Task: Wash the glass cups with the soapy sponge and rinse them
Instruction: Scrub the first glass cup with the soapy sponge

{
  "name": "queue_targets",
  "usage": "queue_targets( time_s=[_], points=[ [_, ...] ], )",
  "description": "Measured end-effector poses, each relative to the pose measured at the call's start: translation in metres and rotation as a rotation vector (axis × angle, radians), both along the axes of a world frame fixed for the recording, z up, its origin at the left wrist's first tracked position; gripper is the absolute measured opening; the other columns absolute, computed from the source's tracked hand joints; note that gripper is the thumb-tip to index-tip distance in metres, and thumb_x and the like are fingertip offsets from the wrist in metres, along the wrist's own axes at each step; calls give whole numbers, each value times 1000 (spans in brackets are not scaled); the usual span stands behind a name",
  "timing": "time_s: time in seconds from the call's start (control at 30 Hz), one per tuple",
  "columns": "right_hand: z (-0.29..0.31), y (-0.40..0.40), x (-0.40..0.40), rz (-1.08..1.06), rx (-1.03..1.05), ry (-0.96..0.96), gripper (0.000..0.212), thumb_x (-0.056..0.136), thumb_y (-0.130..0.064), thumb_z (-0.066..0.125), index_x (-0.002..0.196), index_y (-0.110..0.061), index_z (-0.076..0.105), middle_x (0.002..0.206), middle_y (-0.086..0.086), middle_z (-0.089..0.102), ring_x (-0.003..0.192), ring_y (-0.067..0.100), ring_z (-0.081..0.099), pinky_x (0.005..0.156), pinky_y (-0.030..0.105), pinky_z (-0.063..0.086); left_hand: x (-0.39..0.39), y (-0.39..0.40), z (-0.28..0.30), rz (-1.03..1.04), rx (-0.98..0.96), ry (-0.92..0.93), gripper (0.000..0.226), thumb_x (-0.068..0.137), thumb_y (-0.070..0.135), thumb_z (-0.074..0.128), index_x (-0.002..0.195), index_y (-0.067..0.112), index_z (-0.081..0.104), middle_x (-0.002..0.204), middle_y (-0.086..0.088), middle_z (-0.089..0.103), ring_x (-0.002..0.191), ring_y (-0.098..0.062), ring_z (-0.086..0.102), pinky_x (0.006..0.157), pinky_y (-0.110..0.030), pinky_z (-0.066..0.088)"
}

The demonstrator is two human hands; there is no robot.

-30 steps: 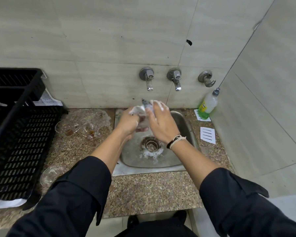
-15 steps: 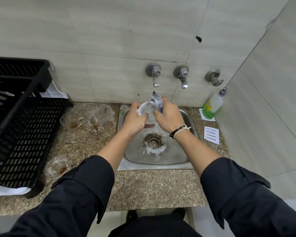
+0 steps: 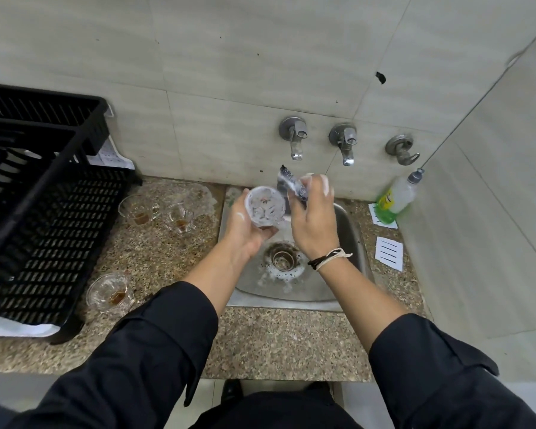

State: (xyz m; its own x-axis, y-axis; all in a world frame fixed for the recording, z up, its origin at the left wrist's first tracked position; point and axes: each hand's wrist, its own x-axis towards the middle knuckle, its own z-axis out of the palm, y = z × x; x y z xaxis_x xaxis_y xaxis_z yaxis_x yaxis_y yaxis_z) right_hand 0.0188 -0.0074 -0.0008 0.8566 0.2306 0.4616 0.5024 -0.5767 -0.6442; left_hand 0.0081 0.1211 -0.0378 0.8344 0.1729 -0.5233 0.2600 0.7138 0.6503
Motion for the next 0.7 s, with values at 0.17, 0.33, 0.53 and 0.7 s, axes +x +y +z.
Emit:
queue_targets(
  time_s=[0.17, 0.33, 0.53, 0.7],
  points=[
    [1, 6, -4, 225, -573, -336, 26, 76, -2, 37, 87, -5, 60, 92, 11, 61, 86, 32, 52, 65, 40, 48, 8, 2, -5, 35, -26, -21, 41, 105, 40, 39, 88, 19, 70, 80, -5, 76, 80, -21, 69, 72, -34, 53],
    [1, 37, 0, 162, -1010, -240, 40, 88, 2, 39, 123, 3, 57, 111, 14, 67, 103, 32, 64, 78, 38, 52, 8, 0, -14, 93, 80, -52, 29, 95, 36, 52, 93, 15, 72, 89, -8, 75, 84, -22, 70, 67, -30, 54],
    [7, 61, 12, 119, -856, 161, 14, 84, -7, 55, 92, -10, 66, 95, 14, 69, 90, 33, 64, 70, 32, 46, 9, 0, -31, 169, 200, -58, 18, 87, 31, 60, 83, 14, 56, 80, -11, 56, 80, -22, 58, 68, -35, 48],
    [-5, 53, 28, -101, 28, 866, 14, 75, -9, 63, 61, -14, 61, 58, -1, 58, 61, 19, 52, 55, 24, 45, 10, 8, -26, 156, 225, -78, 20, 88, 28, 51, 84, 13, 65, 84, -15, 67, 75, -26, 65, 66, -37, 54]
  ],
)
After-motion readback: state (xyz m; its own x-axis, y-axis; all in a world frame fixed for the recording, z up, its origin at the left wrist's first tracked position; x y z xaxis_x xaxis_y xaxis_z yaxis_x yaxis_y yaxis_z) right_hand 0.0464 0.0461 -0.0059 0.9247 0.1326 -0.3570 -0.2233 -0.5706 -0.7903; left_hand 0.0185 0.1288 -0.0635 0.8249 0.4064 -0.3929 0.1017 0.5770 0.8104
